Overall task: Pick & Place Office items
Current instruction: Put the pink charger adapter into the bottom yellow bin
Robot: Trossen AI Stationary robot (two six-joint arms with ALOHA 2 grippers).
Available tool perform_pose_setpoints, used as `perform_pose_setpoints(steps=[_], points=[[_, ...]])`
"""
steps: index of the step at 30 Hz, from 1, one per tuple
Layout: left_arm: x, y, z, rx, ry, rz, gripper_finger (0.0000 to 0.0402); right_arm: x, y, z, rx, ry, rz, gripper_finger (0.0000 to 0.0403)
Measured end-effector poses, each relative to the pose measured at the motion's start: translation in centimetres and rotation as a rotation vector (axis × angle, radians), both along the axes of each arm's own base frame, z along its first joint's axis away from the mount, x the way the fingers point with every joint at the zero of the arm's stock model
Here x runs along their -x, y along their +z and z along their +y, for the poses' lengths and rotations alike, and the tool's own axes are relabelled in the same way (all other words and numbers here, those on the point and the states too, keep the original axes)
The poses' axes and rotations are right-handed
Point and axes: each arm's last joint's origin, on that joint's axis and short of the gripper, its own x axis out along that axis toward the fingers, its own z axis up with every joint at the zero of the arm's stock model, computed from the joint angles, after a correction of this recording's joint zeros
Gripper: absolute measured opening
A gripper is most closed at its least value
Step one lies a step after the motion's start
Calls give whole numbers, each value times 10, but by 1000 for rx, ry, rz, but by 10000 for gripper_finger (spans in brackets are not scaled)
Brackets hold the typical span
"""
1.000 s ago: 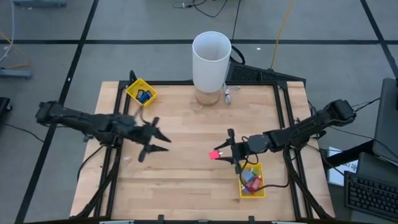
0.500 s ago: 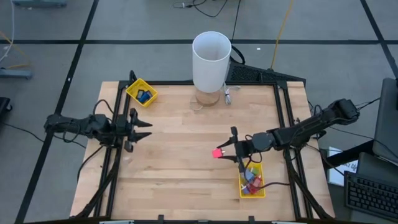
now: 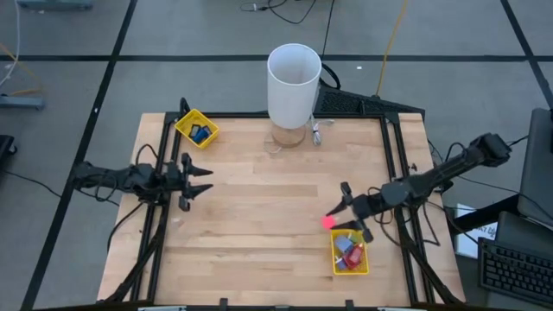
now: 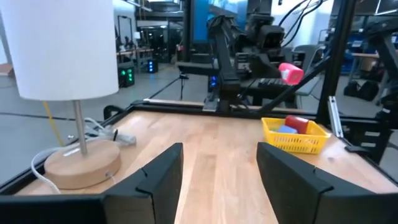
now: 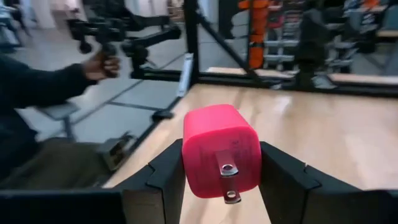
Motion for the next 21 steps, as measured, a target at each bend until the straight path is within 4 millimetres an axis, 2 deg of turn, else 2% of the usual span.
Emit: perform_pose_setpoints(steps=[4, 8, 14, 21], points=[[-3, -9, -1, -15, 3, -21, 208, 14, -15, 4, -58, 39, 47, 154], [-5, -18, -1, -25, 12, -16, 202, 23, -38, 4, -118, 48, 145, 154], [-5, -18, -1, -18, 17, -6, 186, 38, -68, 6, -197, 62, 287, 154], [-5, -18, -1, -18, 17, -3, 168, 52, -84, 12, -260, 121, 391, 154]])
